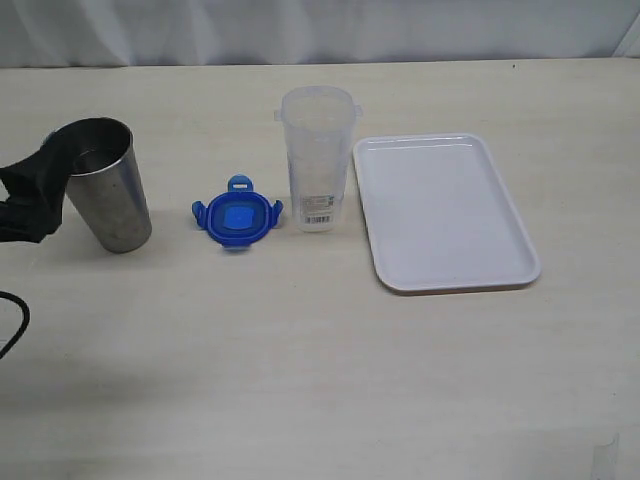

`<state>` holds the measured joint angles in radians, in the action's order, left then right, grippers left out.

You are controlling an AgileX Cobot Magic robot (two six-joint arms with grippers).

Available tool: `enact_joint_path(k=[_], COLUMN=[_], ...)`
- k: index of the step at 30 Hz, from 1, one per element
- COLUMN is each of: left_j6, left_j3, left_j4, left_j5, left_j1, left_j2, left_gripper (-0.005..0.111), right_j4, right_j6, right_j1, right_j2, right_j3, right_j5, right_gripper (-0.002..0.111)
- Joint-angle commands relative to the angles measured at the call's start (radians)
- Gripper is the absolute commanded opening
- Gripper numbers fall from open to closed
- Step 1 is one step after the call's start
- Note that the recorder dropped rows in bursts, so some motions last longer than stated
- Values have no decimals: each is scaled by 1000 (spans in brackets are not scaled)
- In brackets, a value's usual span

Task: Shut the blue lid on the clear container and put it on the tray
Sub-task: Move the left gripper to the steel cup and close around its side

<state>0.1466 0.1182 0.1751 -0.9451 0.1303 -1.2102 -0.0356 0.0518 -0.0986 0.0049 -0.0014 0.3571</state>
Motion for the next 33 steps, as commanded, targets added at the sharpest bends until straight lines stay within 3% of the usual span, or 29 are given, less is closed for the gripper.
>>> enact_joint_path(k=[1, 17, 33], left_j6=[-35, -49, -109], left_j3=[-6, -67, -63], left_j4=[7, 17, 24], left_j5=[-19, -64, -276], left_j1=[3, 3, 3], left_j2=[-54, -106, -353], left_gripper=[102, 102, 102], right_j4=[-2, -2, -2], right_j6=[6, 6, 6], right_j1=[-3, -3, -3], right_j2=[-5, -5, -5], right_j3=[1, 1, 1], right_j5=[-10, -10, -10], right_gripper=[4, 4, 4])
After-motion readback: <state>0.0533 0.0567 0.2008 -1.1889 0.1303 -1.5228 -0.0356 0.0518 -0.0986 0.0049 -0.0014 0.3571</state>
